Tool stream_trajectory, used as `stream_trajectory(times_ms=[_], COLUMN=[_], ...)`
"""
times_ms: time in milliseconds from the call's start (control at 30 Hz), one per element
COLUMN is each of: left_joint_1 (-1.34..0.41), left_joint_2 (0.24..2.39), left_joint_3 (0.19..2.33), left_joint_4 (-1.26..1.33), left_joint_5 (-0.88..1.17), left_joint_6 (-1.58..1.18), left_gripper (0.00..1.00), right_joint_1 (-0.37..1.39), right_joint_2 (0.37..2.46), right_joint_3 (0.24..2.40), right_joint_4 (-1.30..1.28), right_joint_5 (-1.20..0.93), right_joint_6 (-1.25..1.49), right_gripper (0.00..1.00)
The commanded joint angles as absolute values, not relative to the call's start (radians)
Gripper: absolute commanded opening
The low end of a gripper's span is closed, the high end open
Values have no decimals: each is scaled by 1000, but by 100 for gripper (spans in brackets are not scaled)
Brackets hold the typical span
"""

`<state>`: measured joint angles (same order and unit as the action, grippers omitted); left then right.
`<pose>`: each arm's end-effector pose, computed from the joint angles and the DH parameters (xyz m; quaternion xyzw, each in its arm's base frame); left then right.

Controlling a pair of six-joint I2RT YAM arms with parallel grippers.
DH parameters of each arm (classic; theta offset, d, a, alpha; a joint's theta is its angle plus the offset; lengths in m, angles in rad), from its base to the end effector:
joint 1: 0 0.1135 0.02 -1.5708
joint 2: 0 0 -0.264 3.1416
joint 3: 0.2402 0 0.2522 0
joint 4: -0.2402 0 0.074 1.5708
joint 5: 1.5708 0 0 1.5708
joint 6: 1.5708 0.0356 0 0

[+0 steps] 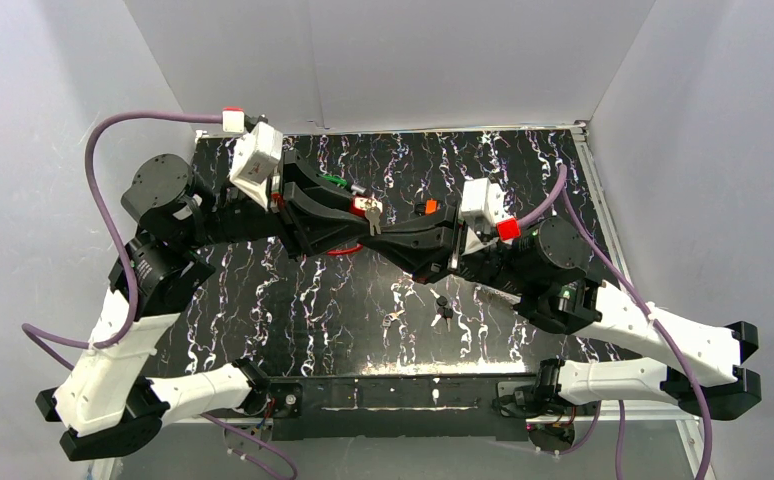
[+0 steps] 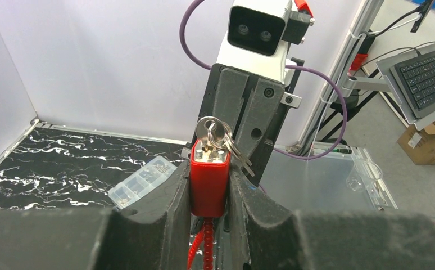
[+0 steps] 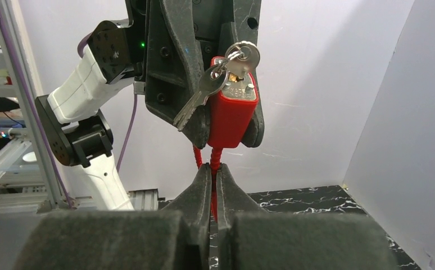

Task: Unlock with the key
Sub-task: Unlock the lock.

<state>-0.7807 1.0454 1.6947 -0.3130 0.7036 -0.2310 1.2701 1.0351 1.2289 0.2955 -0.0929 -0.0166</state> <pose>0.0846 -0.1162 0.5712 0.4179 0.4467 -0.5454 0.5730 0.0592 0.2022 0.4980 -0.3403 0.3875 0.5217 0.6796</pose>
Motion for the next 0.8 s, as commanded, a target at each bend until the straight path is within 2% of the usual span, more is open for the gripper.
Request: stream_trajectory(times_ms=[0, 300, 333, 433, 467, 500, 600, 767], left_joint_1=[-783, -779, -778, -778, -778, -778, -778, -778], left_joint_2=[1032, 1037, 1036, 1030, 1028, 1026, 1024, 1024], left_joint_3=[1722, 1739, 1735, 1700, 1692, 1684, 1677, 1654], left_joint_4=[-246, -249, -249, -244, -242, -241, -236, -214], left_joint_5=[716, 692, 691, 665, 649, 626, 571, 463], left_joint_6=[-213, -182, -176, -153, -137, -124, -89, -55], left_gripper=[0, 0, 0, 0, 0, 0, 0, 0], right_joint_1=[1264, 1264, 1264, 1265, 1265, 1267, 1283, 1353], right_joint_2=[1040, 976, 972, 935, 921, 906, 878, 921], right_joint_3=[1204, 1157, 1167, 1169, 1159, 1148, 1108, 1104], right_joint_4=[305, 197, 180, 212, 236, 255, 299, 366], right_joint_5=[-82, -13, 32, 84, 98, 108, 126, 110], right_joint_6=[53, 64, 59, 26, 22, 20, 15, 3], right_gripper=[1, 1, 11, 62, 69, 72, 74, 60])
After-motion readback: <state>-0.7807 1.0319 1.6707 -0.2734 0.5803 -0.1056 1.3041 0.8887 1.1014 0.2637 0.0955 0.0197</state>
